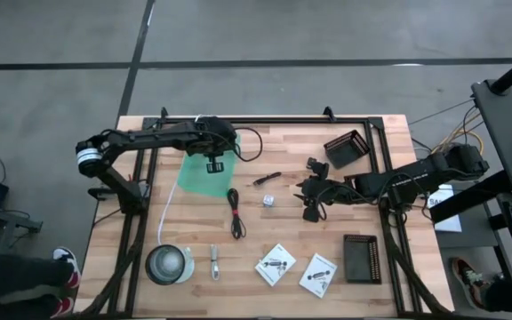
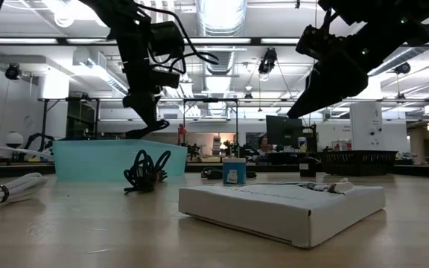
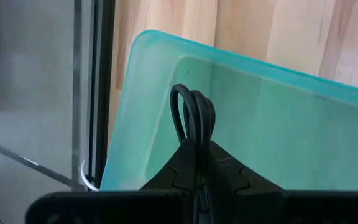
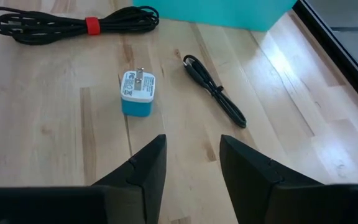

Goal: Pick and place items into bin
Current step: Put the bottom small black charger cable into the green bin, then put the small black charger cable into the green bin

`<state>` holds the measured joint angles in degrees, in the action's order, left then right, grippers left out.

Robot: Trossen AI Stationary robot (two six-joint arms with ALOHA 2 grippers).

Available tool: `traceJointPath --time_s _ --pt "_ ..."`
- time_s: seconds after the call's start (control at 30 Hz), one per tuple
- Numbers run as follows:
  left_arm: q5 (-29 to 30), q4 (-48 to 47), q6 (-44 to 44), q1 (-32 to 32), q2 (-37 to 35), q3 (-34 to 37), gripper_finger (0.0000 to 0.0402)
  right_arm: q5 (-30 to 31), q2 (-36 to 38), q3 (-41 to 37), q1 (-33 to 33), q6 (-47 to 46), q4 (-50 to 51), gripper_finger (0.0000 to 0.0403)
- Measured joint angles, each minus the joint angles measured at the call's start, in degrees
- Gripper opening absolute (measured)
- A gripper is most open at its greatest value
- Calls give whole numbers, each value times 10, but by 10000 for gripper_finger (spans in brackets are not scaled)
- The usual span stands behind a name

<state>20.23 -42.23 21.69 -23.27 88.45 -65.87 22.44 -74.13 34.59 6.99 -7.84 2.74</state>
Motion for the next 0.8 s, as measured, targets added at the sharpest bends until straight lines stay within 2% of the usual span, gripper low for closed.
traceJointPath --time_s 0.4,0.5,0.8 --pt "0 -22 -6 0 0 -3 7 0 0 0 0 6 0 132" --pt "5 -13 -15 0 0 -3 35 0 0 0 0 5 0 130" --pt "13 -14 -14 0 -2 -6 156 0 0 0 0 3 0 126"
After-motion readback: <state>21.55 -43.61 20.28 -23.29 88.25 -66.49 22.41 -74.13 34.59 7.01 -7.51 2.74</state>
